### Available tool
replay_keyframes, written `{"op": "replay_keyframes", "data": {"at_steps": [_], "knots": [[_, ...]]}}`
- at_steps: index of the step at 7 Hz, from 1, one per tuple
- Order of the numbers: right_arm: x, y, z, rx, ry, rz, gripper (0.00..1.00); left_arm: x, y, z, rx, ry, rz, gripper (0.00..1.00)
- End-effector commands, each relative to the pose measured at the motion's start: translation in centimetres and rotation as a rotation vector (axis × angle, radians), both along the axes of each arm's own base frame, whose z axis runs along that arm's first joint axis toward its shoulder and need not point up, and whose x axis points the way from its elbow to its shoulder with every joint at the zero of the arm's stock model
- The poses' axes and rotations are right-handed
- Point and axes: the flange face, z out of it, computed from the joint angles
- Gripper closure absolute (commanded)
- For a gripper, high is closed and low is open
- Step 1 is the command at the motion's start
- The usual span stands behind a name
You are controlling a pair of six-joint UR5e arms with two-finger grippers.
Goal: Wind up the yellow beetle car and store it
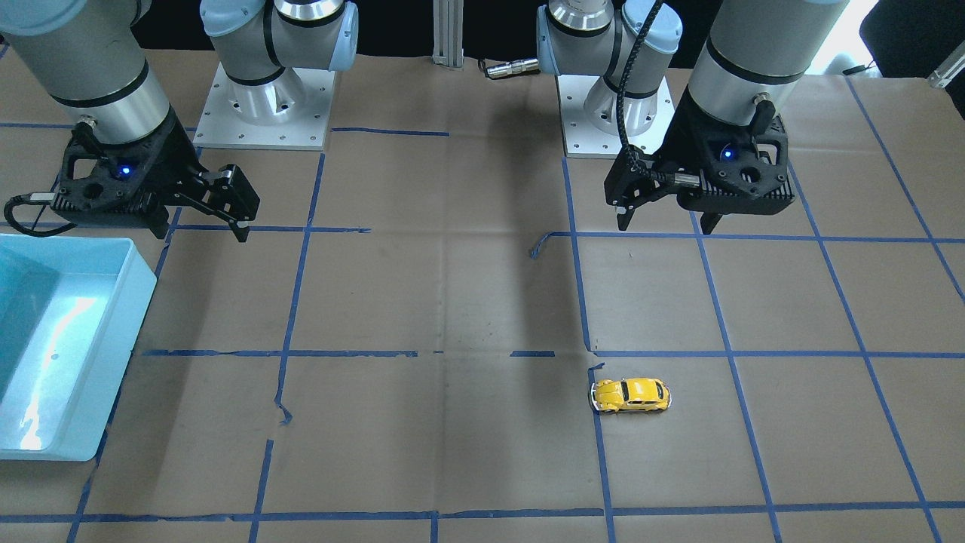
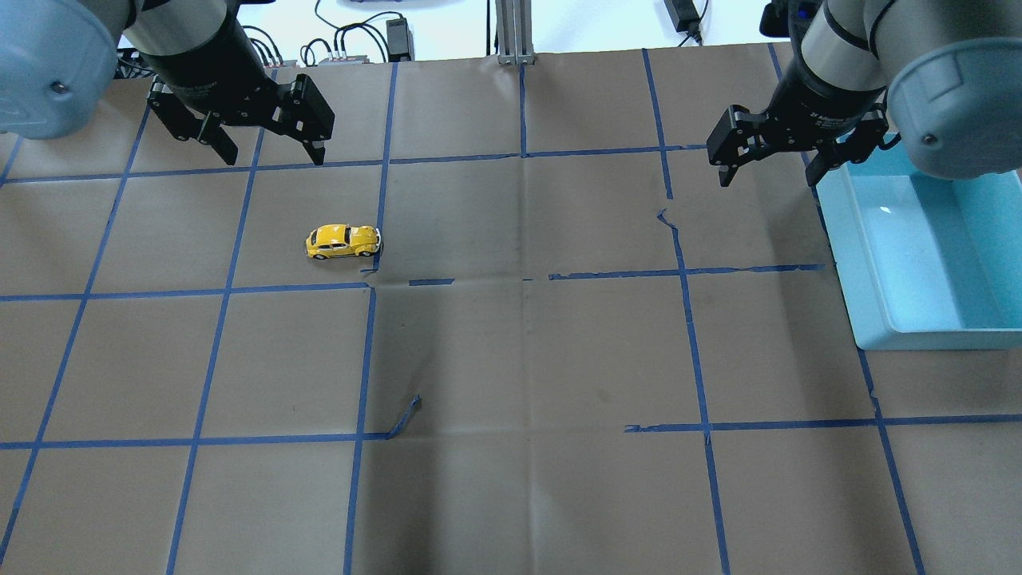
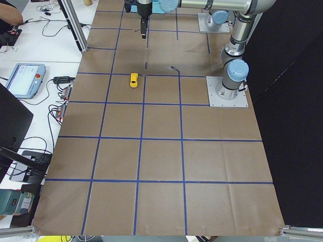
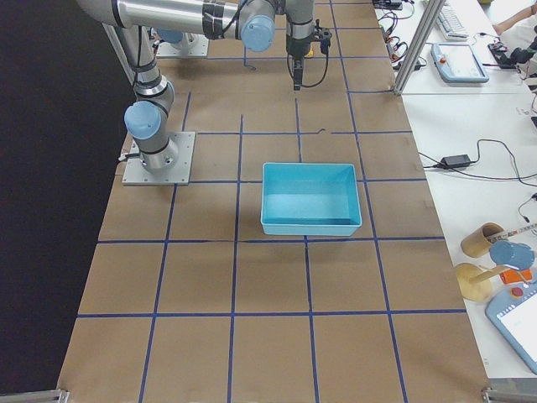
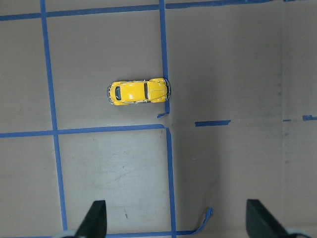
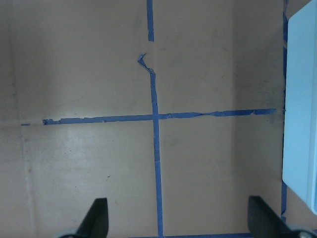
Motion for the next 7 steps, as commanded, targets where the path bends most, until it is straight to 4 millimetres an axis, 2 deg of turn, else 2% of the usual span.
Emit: {"op": "replay_keyframes", "data": {"at_steps": [1, 7], "knots": [[0.04, -0.01, -0.20, 0.003, -0.004, 0.002, 0.00, 0.00, -0.02, -0.06, 0.000, 0.000, -0.001, 0.00], [0.05, 0.16, -0.05, 0.001, 0.003, -0.002, 0.00, 0.07, -0.14, 0.01, -0.001, 0.008, -0.027, 0.00]]}}
